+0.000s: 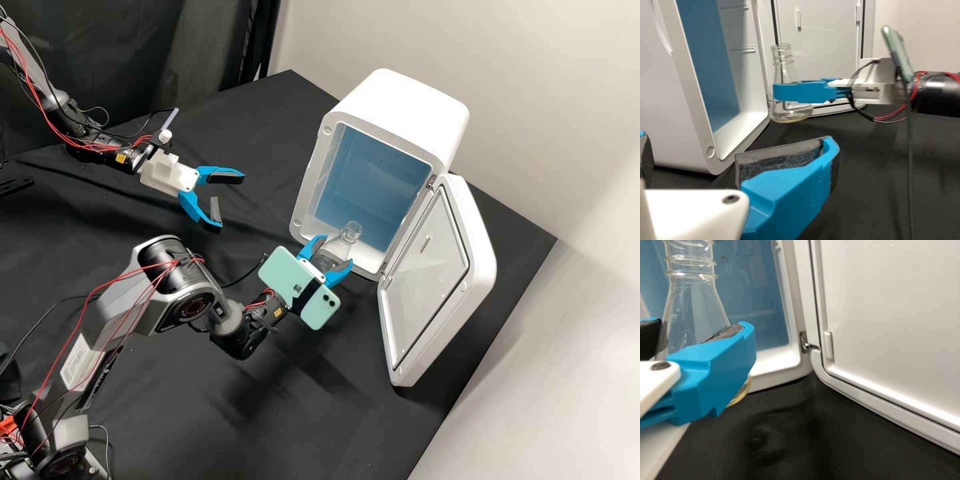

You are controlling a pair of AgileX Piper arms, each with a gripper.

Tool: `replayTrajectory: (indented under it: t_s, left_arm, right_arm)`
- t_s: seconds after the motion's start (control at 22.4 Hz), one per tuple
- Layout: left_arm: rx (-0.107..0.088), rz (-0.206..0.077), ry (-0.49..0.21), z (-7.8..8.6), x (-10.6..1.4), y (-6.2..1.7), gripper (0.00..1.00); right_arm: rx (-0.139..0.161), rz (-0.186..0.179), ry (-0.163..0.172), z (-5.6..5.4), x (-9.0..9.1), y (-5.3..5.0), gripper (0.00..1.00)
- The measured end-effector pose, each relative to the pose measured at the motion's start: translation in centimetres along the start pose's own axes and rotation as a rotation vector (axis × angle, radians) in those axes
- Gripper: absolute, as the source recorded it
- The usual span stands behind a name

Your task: Take the flask out of the incubator

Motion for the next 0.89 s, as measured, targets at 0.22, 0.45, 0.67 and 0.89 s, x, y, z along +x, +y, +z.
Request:
replayTrajectory:
  t_s: [0.22, 0.45, 0.67, 0.89]
  left_arm:
    - [-0.002, -0.009, 0.002, 0.0, -0.2, -0.26, 1.0]
    - [-0.002, -0.011, 0.002, 0.0, -0.2, -0.31, 1.0]
    - [-0.002, -0.011, 0.002, 0.0, -0.2, -0.31, 1.0]
    - [-0.003, -0.011, 0.002, 0.0, -0.2, -0.31, 1.0]
  right_arm:
    - [-0.008, -0.024, -0.031, 0.3, -2.6, 0.5, 0.0]
    - [-0.05, -0.067, -0.055, 1.0, -5.0, 1.1, 0.0]
    - [-0.11, -0.127, -0.071, 2.3, -6.8, 1.3, 0.0]
    - [-0.141, -0.139, -0.106, 4.1, -7.8, 2.1, 0.0]
